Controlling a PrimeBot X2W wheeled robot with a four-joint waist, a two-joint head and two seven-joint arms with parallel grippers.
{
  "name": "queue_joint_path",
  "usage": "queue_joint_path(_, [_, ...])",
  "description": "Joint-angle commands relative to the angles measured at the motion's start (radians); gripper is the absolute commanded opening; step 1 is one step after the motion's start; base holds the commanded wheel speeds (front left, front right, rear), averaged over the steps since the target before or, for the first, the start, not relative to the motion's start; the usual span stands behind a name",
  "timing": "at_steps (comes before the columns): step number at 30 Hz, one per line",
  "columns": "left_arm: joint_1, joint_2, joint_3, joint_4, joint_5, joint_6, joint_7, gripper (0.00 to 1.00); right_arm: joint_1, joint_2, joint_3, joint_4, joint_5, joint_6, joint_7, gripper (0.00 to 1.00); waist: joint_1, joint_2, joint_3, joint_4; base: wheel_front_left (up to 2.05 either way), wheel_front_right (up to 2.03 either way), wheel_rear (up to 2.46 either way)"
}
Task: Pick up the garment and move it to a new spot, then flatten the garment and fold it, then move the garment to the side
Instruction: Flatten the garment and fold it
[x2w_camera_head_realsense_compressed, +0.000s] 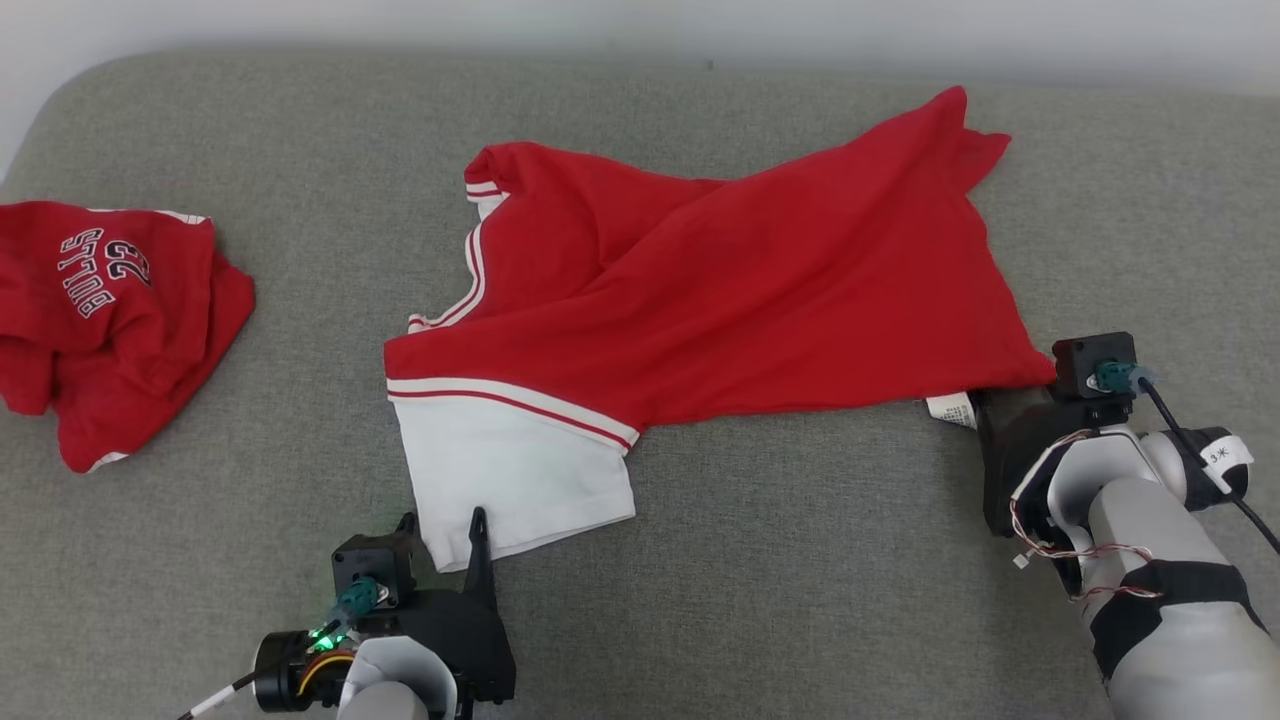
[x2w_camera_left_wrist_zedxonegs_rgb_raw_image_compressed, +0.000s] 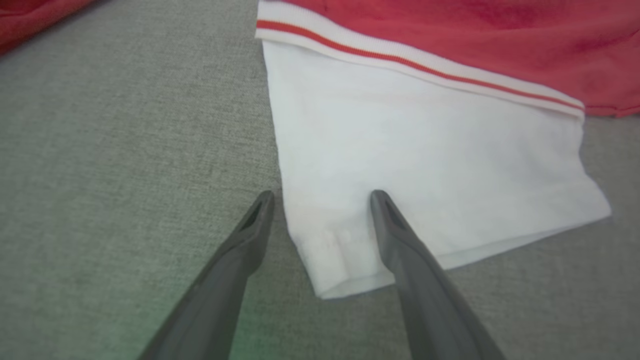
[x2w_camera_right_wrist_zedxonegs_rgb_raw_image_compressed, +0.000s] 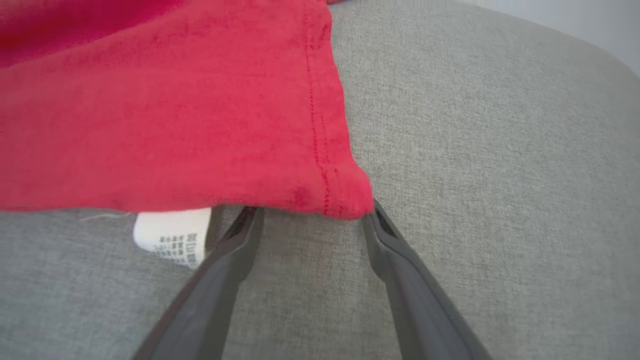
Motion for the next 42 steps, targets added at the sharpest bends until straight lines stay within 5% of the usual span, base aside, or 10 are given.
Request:
queue_joint_path(1, [0.014, -0.005, -0.017, 0.027, -0.020, -0.002, 0.012, 1.00, -0.014, -0.007, 0.015, 0.021, 0.004, 0.001, -0.014, 1.00, 0.0000, 0.0000, 0.020, 0.014, 0.00, 0.00, 0.00])
queue_joint_path(7, [-0.002, -0.006, -0.050, 0.040, -0.053, -0.007, -0.002, 0.96, -0.053, -0.007, 0.060, 0.089, 0.009, 0.001, -0.061, 1.00, 0.0000, 0.0000, 0.044, 0.018, 0.00, 0.00, 0.00])
queue_joint_path(9, [-0.005, -0.007, -0.063, 0.050, -0.067, -0.012, 0.006, 0.37, -0.060, -0.005, 0.076, 0.110, 0.011, 0.001, -0.077, 1.00, 0.0000, 0.0000, 0.046, 0.016, 0.00, 0.00, 0.00])
queue_joint_path(10, [-0.005, -0.008, -0.068, 0.055, -0.071, -0.014, 0.006, 0.06, -0.063, -0.003, 0.085, 0.118, 0.012, 0.002, -0.086, 0.70, 0.0000, 0.0000, 0.046, 0.015, 0.00, 0.00, 0.00])
queue_joint_path(11, [-0.003, -0.009, -0.074, 0.061, -0.080, -0.020, 0.013, 0.00, -0.065, -0.001, 0.093, 0.124, 0.015, 0.002, -0.095, 0.18, 0.0000, 0.0000, 0.046, 0.014, 0.00, 0.00, 0.00])
queue_joint_path(12, [-0.001, -0.011, -0.080, 0.067, -0.083, -0.025, 0.020, 0.00, -0.068, 0.000, 0.104, 0.131, 0.017, 0.002, -0.104, 0.00, 0.0000, 0.0000, 0.044, 0.012, 0.00, 0.00, 0.00])
queue_joint_path(22, [-0.012, -0.005, -0.043, -0.036, -0.201, -0.071, -0.052, 0.00, -0.084, 0.008, 0.167, 0.114, 0.139, 0.001, -0.193, 0.00, 0.0000, 0.0000, -0.024, -0.002, 0.00, 0.00, 0.00])
queue_joint_path(29, [-0.103, 0.018, 0.025, -0.266, -0.321, -0.123, 0.017, 0.00, -0.118, -0.029, 0.258, -0.094, 0.388, 0.001, -0.120, 0.00, 0.0000, 0.0000, -0.065, -0.035, 0.00, 0.00, 0.00])
queue_joint_path(36, [-0.366, 0.109, 0.026, -0.374, -0.282, -0.129, 0.143, 0.00, -0.228, -0.063, 0.272, -0.311, 0.600, 0.001, -0.009, 0.00, 0.0000, 0.0000, 0.041, -0.075, 0.00, 0.00, 0.00])
queue_joint_path(42, [-0.646, 0.177, 0.085, -0.297, -0.232, -0.126, 0.082, 0.00, -0.436, -0.002, 0.249, -0.267, 0.643, 0.001, 0.017, 0.00, 0.0000, 0.0000, 0.184, -0.161, 0.00, 0.00, 0.00])
